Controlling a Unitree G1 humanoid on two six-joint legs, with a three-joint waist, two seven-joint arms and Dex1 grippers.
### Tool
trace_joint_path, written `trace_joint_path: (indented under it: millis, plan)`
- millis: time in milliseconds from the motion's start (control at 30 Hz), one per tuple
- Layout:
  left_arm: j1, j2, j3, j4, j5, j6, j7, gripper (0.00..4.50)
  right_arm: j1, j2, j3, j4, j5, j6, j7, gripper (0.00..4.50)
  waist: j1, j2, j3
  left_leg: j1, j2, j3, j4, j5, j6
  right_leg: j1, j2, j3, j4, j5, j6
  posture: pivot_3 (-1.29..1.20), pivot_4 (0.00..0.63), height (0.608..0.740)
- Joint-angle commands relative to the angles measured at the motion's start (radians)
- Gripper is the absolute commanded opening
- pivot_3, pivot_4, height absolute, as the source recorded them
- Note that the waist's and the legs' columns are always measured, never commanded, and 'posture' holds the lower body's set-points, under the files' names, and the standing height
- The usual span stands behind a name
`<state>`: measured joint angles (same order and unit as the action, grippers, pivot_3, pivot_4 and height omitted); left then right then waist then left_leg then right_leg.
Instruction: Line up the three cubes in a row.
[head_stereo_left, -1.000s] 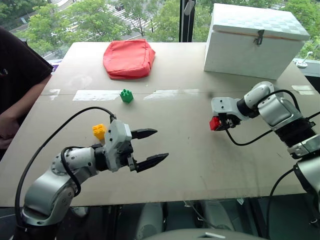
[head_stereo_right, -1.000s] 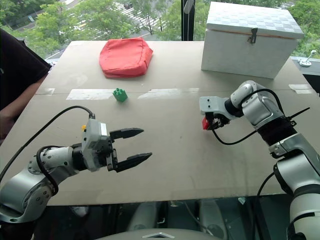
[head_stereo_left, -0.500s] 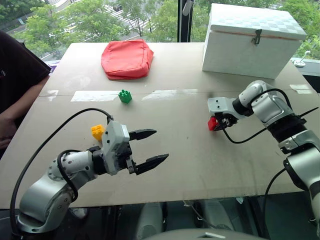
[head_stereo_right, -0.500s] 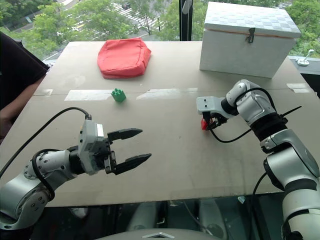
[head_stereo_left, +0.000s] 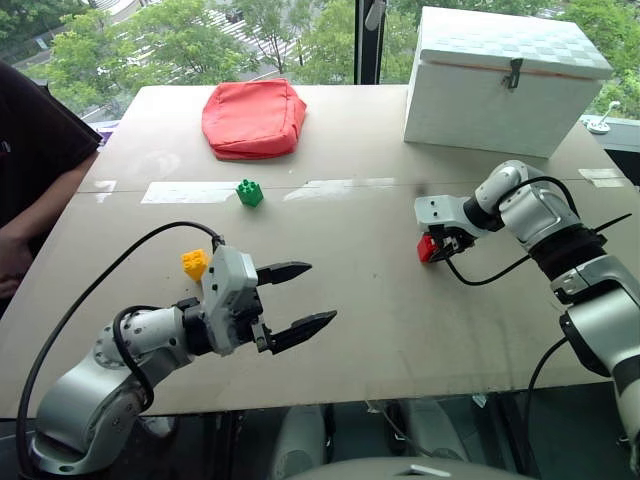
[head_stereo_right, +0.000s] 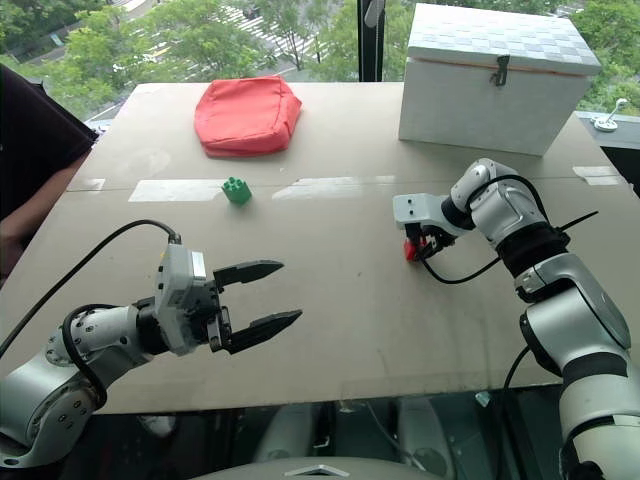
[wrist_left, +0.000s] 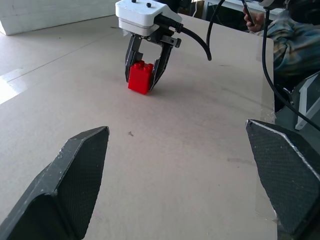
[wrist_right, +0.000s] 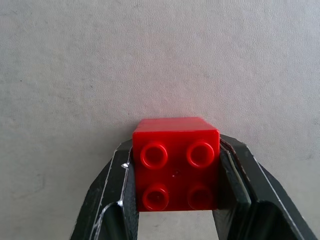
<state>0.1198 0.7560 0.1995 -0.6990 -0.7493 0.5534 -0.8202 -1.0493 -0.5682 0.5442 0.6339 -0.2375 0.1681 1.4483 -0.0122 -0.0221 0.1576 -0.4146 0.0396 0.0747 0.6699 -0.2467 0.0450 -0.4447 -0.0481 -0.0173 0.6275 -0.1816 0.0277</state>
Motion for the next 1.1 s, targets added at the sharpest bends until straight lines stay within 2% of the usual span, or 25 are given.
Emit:
trace_joint_path:
  millis: [33, 200, 267, 700, 833, 1000, 1100]
  plan:
    - [0.004, 0.004, 0.032, -0.052, -0.016, -0.016, 0.009, 4.5, -0.03, -0.002, -0.017, 0.002, -0.006, -0.01, 0.023, 1.35, 0.001, 0.0, 0.0, 0.0, 0.0, 0.0, 0.0, 0.0, 0.0, 0.0, 0.0, 0.0, 0.0, 0.0, 0.0, 0.0, 0.15, 0.74]
    - [0.013, 0.002, 0.029, -0.057, -0.012, -0.017, 0.017, 4.5, -0.031, 0.008, -0.024, 0.019, -0.011, -0.001, 0.018, 3.76, 0.0, 0.0, 0.0, 0.0, 0.0, 0.0, 0.0, 0.0, 0.0, 0.0, 0.0, 0.0, 0.0, 0.0, 0.0, 0.0, 0.15, 0.74]
    - [0.02, 0.0, 0.03, -0.06, -0.011, -0.017, 0.02, 4.5, -0.026, 0.005, -0.033, 0.003, -0.005, 0.001, 0.018, 4.44, 0.0, 0.0, 0.0, 0.0, 0.0, 0.0, 0.0, 0.0, 0.0, 0.0, 0.0, 0.0, 0.0, 0.0, 0.0, 0.0, 0.15, 0.74]
    - [0.016, 0.002, 0.024, 0.003, 0.007, -0.033, -0.002, 4.5, 0.07, -0.088, -0.137, -0.27, 0.088, 0.144, 0.036, 4.44, 0.002, 0.001, 0.0, 0.0, 0.0, 0.0, 0.0, 0.0, 0.0, 0.0, 0.0, 0.0, 0.0, 0.0, 0.0, 0.0, 0.15, 0.74]
    - [0.012, -0.012, 0.036, 0.037, 0.004, -0.02, 0.021, 4.5, 0.129, -0.113, -0.226, -0.423, 0.193, 0.223, 0.028, 4.44, 0.0, 0.001, 0.001, 0.0, 0.0, 0.0, 0.0, 0.0, 0.0, 0.0, 0.0, 0.0, 0.0, 0.0, 0.0, 0.0, 0.15, 0.74]
    - [0.018, -0.036, 0.042, 0.059, 0.025, -0.025, 0.062, 4.5, 0.275, -0.158, -0.35, -0.633, 0.248, 0.326, -0.097, 4.44, 0.007, 0.001, 0.001, -0.001, 0.0, -0.001, -0.001, 0.0, 0.0, 0.0, 0.0, -0.001, 0.0, 0.0, 0.0, 0.0, 0.15, 0.74]
    - [0.012, -0.04, 0.038, 0.074, 0.039, -0.032, 0.065, 4.5, 0.333, -0.169, -0.396, -0.731, 0.279, 0.479, -0.169, 4.44, 0.009, 0.001, 0.001, -0.001, 0.0, 0.0, -0.001, 0.0, 0.0, 0.0, -0.001, 0.0, 0.0, 0.0, 0.0, 0.0, 0.15, 0.74]
